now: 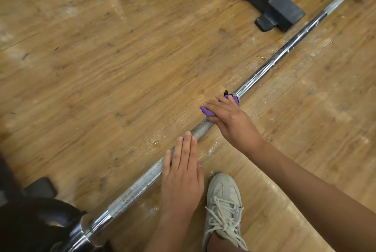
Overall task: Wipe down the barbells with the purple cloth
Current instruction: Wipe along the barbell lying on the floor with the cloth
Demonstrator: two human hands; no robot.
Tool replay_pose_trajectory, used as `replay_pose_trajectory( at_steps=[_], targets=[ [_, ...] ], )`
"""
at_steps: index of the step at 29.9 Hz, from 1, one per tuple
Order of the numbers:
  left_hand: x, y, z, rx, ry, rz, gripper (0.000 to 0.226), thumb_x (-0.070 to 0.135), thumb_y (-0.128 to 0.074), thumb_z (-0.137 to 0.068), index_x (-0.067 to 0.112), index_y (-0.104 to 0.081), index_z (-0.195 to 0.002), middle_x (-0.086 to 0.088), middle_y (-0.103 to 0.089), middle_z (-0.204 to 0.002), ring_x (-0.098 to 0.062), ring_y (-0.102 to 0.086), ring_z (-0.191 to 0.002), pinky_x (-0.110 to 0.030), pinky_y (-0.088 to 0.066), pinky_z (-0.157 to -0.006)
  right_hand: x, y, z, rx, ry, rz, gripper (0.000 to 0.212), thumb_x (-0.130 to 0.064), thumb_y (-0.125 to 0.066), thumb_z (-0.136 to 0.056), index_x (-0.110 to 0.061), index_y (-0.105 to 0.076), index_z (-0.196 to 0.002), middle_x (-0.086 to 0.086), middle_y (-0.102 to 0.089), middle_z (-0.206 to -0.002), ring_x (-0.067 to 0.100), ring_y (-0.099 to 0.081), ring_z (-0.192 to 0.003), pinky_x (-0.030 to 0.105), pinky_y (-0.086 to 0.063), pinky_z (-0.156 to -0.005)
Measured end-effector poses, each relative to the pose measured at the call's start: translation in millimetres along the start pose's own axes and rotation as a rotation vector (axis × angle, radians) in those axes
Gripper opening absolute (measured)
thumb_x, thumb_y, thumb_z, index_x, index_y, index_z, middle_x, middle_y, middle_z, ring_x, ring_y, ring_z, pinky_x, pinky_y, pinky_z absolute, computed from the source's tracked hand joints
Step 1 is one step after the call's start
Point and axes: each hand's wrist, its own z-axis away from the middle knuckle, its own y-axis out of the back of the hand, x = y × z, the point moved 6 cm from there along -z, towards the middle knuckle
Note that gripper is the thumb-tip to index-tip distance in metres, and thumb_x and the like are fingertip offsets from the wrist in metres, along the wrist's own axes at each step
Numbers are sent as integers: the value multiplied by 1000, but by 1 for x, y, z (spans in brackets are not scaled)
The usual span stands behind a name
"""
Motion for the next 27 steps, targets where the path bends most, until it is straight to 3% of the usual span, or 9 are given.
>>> replay_pose_trajectory(
  at_steps=[6,9,12,15,21,27],
  targets=[
    [-11,-2,-5,25,-68,-51,73,35,-43,-101,13,-11,-162,-2,-9,-170,-18,-13,-155,-45,-15,-124,-16,-9,12,-21,154,-6,39,-27,-49,-103,-9,-61,-136,5,-60,-141,26,-39,-144,42,-16,-126],
    [-16,0,-11,38,-59,-50,70,36,-39,-102,13,-11,-162,-2,-9,-170,-18,-14,-155,-45,-16,-123,-14,-5,2,-23,253,58,36,-22,-52,-102,-6,-62,-133,7,-62,-137,29,-43,-141,44,-23,-124],
    [-23,4,-18,53,-54,-38,67,37,-37,-102,13,-17,-161,-1,-14,-169,-18,-18,-154,-44,-20,-122,-1,-1,-14,55,170,45,34,-17,-58,-100,-4,-64,-130,9,-64,-135,29,-45,-139,50,-27,-121],
    [-33,9,-27,69,-41,-22,65,37,-40,-102,13,-22,-160,-1,-18,-168,-18,-22,-153,-43,-19,-121,-1,-8,-22,91,111,17,35,-21,-56,-101,-4,-64,-130,9,-63,-136,30,-45,-139,41,-18,-124],
    [-52,16,-48,106,-6,16,61,38,-41,-102,14,-32,-157,-1,-30,-164,-17,-32,-149,-43,-25,-116,-15,-22,-42,10,204,2,35,-17,-60,-99,-5,-63,-132,8,-63,-135,32,-47,-138,51,-25,-121],
    [-69,23,-70,168,22,61,56,35,-42,-102,13,-40,-154,-1,-40,-159,-19,-42,-142,-41,-31,-110,-8,-19,-73,26,230,38,34,-17,-55,-101,-4,-63,-131,9,-64,-133,33,-50,-136,51,-30,-119]
  ],
)
